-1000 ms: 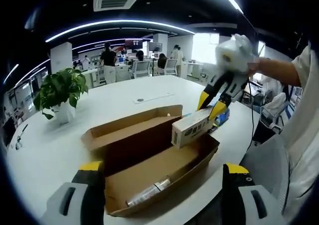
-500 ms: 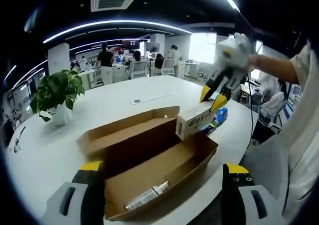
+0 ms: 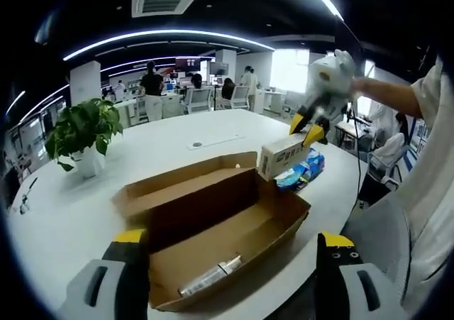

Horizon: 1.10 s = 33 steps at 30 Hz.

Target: Operate the shoe box by opening the lid, removing the specified soft item, and placing it in the target area until the item is outside and the box remains undamaged.

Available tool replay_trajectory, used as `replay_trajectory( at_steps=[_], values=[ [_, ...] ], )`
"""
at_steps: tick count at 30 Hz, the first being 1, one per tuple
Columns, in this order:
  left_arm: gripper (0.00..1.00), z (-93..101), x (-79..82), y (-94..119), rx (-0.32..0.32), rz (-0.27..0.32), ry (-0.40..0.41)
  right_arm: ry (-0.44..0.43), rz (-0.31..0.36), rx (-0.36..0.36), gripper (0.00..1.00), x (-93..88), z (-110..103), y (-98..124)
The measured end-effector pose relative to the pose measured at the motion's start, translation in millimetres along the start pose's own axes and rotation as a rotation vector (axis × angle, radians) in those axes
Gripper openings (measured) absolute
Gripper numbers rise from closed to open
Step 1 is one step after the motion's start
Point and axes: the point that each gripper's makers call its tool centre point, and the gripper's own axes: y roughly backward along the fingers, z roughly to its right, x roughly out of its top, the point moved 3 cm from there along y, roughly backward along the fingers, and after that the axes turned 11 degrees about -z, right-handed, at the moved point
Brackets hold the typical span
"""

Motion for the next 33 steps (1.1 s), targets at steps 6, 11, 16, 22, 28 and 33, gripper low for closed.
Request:
replay_trajectory(
  at_steps=[6, 11, 16, 22, 28, 33],
  values=[
    [1.0, 1.3, 2.3, 2.5, -0.012, 0.022, 0.017, -0.001, -0.002, -0.007, 0.15, -11.3, 7.4, 8.2],
    [1.0, 1.3, 4.4, 2.2, -0.012, 0.027, 0.017, -0.01, -0.008, -0.017, 0.15, -23.6, 16.5, 15.9],
    [1.0, 1.8, 5.5, 2.0, -0.013, 0.031, 0.02, -0.02, -0.005, -0.032, 0.15, -32.1, 25.1, 24.8],
    [1.0, 4.2, 7.7, 3.4, -0.025, 0.047, 0.03, -0.026, -0.011, -0.055, 0.15, -45.9, 36.7, 33.8],
    [1.0, 3.5, 9.2, 5.0, -0.023, 0.044, 0.019, -0.029, -0.018, -0.071, 0.15, -58.1, 44.4, 40.0],
    [1.0, 1.4, 10.3, 6.7, -0.014, 0.042, 0.015, -0.036, -0.029, -0.079, 0.15, -70.0, 50.2, 43.6]
  ],
)
